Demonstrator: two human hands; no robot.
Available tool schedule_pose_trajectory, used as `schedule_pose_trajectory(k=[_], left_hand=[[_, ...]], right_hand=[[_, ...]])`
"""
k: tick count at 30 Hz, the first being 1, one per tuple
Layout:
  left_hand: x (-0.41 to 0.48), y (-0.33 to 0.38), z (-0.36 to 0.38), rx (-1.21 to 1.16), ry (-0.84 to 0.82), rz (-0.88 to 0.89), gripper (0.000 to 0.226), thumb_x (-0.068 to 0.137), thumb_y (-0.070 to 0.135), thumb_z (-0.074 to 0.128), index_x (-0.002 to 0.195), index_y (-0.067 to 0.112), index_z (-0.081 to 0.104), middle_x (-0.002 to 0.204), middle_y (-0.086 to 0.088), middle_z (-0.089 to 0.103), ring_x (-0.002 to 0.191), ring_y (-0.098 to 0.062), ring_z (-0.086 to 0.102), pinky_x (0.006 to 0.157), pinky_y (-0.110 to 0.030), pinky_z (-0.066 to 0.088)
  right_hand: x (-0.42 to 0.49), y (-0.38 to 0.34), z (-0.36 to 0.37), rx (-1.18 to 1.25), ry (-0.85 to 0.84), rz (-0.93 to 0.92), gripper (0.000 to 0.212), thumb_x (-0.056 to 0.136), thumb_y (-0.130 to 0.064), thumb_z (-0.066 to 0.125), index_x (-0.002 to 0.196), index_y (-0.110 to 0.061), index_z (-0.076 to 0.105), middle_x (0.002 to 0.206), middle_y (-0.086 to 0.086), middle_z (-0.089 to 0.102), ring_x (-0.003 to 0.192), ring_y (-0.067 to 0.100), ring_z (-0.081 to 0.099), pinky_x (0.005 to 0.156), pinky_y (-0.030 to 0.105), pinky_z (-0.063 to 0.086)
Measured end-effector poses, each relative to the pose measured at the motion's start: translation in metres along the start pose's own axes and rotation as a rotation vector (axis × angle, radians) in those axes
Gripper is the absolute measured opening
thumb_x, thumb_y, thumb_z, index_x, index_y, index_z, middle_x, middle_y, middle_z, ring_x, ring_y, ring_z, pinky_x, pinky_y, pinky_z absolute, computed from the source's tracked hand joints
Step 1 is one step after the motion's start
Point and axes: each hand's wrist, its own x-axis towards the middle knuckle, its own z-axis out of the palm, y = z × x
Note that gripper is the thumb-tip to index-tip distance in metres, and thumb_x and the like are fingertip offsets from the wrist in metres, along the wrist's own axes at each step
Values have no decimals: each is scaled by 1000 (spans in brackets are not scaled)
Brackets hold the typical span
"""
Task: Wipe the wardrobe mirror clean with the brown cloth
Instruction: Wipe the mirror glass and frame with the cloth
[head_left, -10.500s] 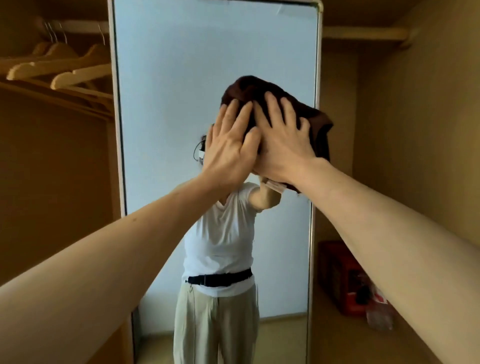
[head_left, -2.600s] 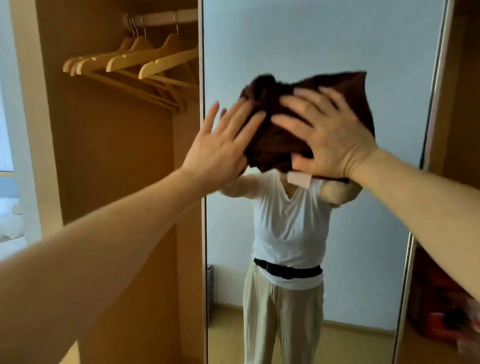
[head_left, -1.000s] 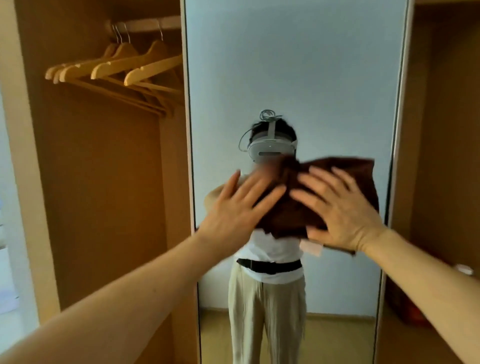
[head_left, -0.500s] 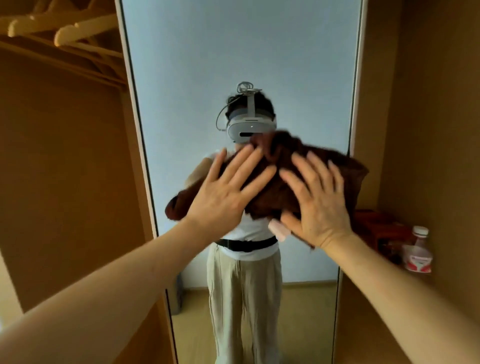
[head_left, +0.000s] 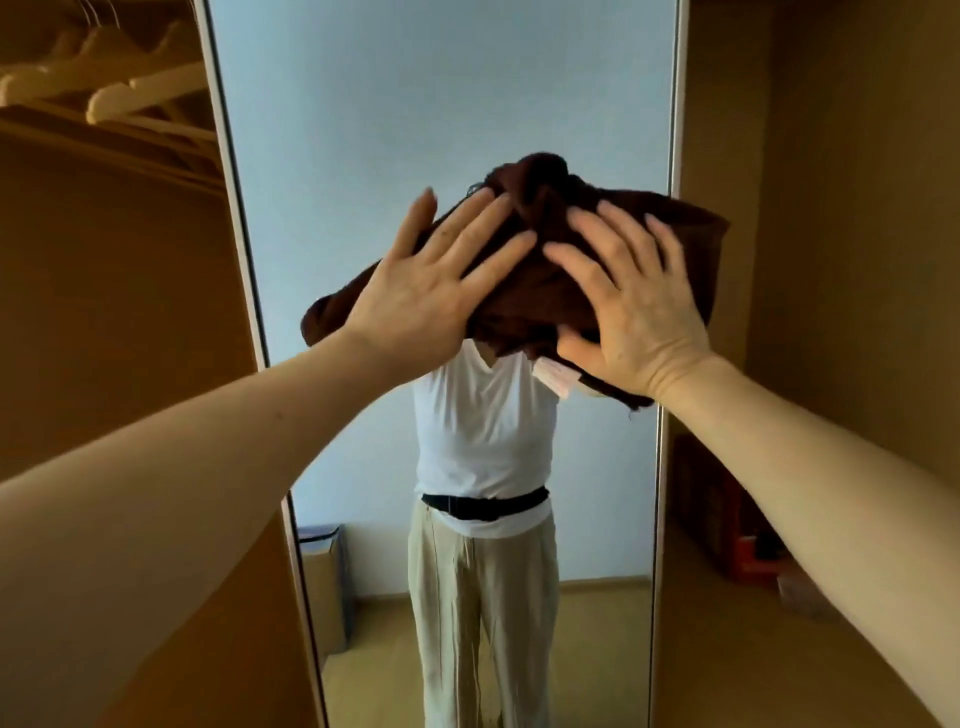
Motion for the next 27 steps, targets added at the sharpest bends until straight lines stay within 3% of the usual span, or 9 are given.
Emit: schedule_pose_trajectory(k=[4, 7, 10, 13, 15, 17, 21, 24, 27], left_hand=[[-8, 16, 7, -27, 51, -71, 66, 90, 30, 62, 148, 14, 33, 152, -20, 30, 142, -34, 25, 112, -59, 23], [-33, 37, 10, -67, 38, -56, 59, 92, 17, 49, 148, 14, 31, 153, -21, 27, 143, -35, 22, 113, -59, 20], [-84, 73, 12, -84, -75, 16, 67, 84, 9, 40, 150, 15, 26, 153, -22, 25, 144, -35, 19, 110, -61, 24], [-118, 94, 7, -48, -224, 105, 79, 82, 12, 48, 153, 17, 12, 157, -17, 9, 146, -32, 10, 110, -62, 24], [-116, 85, 7, -28, -241, 155, 75, 86, 13, 43, 153, 17, 12, 158, -16, 7, 146, -32, 11, 111, -61, 24], [-99, 68, 5, -24, -198, 152, 68, 87, 9, 36, 152, 17, 18, 156, -16, 16, 144, -33, 19, 109, -61, 27], [-33, 20, -5, 43, -86, 17, 66, 84, 15, 52, 147, 15, 33, 148, -22, 36, 138, -38, 34, 111, -60, 22], [-5, -1, -12, 54, -55, -74, 62, 92, 40, 45, 147, 13, 34, 149, -23, 35, 137, -38, 35, 111, -60, 22], [-9, 11, -3, 43, -9, -135, 64, 93, 39, 52, 148, 14, 31, 152, -21, 30, 141, -36, 29, 112, -59, 21]], right_hand=[[-9, -10, 5, -16, 39, 73, 64, 78, -41, 53, 137, -18, 44, 147, 12, 38, 137, 34, 31, 112, 52, 19], [-42, -28, 12, 34, 7, 106, 69, 75, -45, 55, 137, -18, 44, 148, 12, 37, 138, 33, 28, 113, 52, 16], [-101, -54, 18, 90, -76, 32, 73, 74, -48, 57, 138, -19, 40, 148, 12, 36, 139, 33, 24, 114, 52, 11], [-135, -61, 20, 71, -175, -110, 72, 75, -50, 54, 140, -22, 35, 148, 9, 30, 139, 32, 24, 114, 52, 11], [-129, -50, 20, 58, -191, -196, 73, 75, -52, 54, 139, -23, 35, 146, 8, 30, 138, 31, 25, 113, 52, 14], [-104, -35, 17, 54, -182, -242, 73, 74, -53, 52, 139, -23, 35, 146, 9, 32, 136, 31, 26, 112, 52, 13], [-20, -3, 1, 28, -103, -165, 72, 72, -51, 48, 137, -19, 47, 144, 14, 42, 136, 36, 33, 110, 53, 17], [20, 11, -7, 9, -108, -111, 70, 75, -49, 46, 139, -19, 43, 149, 12, 36, 138, 34, 28, 111, 54, 16], [11, 0, 0, 7, -31, -20, 68, 77, -47, 49, 139, -20, 42, 150, 10, 34, 138, 32, 27, 113, 52, 15]])
